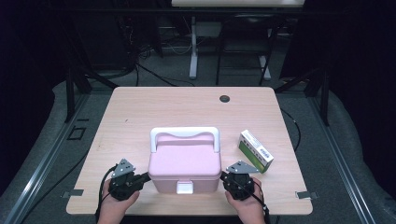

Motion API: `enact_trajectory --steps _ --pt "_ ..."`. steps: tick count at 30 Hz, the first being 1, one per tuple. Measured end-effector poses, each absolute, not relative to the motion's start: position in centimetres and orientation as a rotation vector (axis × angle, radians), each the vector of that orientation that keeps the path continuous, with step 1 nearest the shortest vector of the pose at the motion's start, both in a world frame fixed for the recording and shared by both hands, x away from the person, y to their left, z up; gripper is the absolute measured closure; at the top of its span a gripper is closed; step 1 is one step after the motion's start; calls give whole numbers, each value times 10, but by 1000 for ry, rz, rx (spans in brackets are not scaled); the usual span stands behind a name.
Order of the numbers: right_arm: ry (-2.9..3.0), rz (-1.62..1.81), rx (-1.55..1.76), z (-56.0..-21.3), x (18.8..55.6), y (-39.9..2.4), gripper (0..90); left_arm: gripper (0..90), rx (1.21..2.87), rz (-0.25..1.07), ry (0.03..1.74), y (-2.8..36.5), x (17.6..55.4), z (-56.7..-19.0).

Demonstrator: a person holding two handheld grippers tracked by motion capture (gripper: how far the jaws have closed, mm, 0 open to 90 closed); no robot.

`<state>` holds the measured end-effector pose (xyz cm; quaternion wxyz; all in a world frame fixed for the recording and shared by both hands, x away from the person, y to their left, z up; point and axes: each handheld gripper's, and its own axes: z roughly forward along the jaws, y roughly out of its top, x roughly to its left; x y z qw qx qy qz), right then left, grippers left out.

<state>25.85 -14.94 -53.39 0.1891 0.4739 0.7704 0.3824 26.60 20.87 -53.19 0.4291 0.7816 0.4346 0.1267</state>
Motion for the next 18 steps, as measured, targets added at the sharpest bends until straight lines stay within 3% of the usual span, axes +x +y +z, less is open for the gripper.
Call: enact_trajectory --steps 18 --pt "2180 1098 1321 -534 255 -152 900 896 1953 319 1075 210 266 -532"
